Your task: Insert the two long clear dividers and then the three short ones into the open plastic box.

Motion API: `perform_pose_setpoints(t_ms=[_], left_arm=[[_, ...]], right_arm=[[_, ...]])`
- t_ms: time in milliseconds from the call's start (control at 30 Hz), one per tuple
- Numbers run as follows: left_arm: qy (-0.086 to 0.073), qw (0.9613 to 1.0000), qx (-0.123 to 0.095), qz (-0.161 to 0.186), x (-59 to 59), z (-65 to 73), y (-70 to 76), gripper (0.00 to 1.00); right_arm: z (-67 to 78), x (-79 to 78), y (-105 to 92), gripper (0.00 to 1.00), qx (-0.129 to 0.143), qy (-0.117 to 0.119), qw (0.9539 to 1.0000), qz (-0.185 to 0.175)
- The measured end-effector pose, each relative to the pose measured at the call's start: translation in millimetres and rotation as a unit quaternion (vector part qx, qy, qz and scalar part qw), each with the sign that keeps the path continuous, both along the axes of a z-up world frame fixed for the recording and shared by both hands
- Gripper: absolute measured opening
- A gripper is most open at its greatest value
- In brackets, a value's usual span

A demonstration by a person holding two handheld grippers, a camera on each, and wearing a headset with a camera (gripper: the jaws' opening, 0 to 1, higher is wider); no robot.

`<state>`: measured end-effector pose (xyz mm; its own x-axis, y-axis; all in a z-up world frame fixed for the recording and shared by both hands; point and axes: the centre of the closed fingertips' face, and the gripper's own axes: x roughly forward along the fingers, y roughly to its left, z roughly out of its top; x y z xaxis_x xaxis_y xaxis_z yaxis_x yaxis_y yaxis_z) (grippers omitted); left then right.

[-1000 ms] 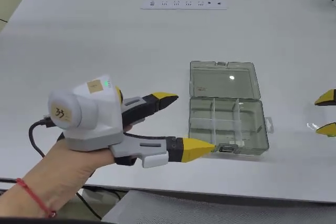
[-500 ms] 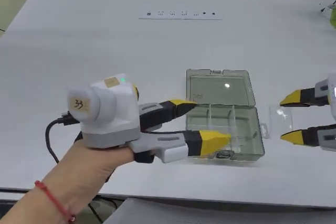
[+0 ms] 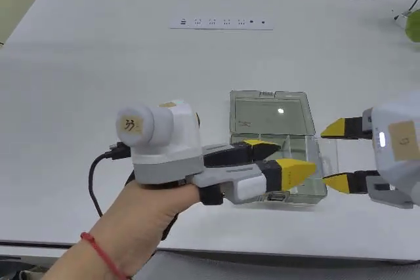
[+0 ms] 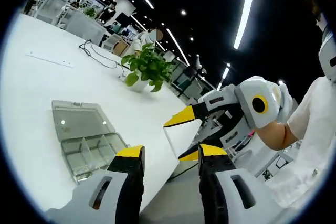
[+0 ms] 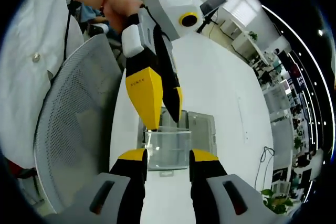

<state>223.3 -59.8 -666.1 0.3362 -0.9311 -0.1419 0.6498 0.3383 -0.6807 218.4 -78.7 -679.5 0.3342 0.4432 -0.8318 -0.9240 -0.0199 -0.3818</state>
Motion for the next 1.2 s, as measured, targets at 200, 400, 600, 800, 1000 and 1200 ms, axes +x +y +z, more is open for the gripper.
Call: perform_pose_setpoints(t_ms=[200, 400, 600, 800, 1000, 1200], left_arm=[[0.022, 0.9996, -0.012, -0.010, -4.7, -2.7, -9.2, 0.29], [0.036, 0.9990, -0.025, -0.009, -4.5, -2.3, -11.1, 0.14], [0.041, 0.9987, -0.028, -0.010, -5.5, -2.8, -12.1, 0.06], [0.044, 0.9985, -0.031, -0.012, -7.2, -1.3, -13.4, 0.00], [0.053, 0.9980, -0.032, -0.012, -9.3, -2.3, -13.8, 0.00], [0.070, 0.9969, -0.037, -0.003, -9.8, -3.3, -13.4, 0.00]], right_arm=[[7.9, -2.0, 9.7, 0.32, 0.004, -0.010, 0.9999, 0.004], [10.1, -5.3, 13.9, 0.32, 0.004, -0.013, 0.9999, 0.008], [10.9, -6.9, 15.0, 0.32, 0.001, -0.015, 0.9998, 0.010], [11.3, -7.0, 15.3, 0.32, -0.003, -0.019, 0.9997, 0.012], [10.4, -8.9, 15.3, 0.32, -0.006, -0.018, 0.9997, 0.014], [10.5, -8.9, 15.4, 0.33, -0.007, -0.021, 0.9996, 0.017]])
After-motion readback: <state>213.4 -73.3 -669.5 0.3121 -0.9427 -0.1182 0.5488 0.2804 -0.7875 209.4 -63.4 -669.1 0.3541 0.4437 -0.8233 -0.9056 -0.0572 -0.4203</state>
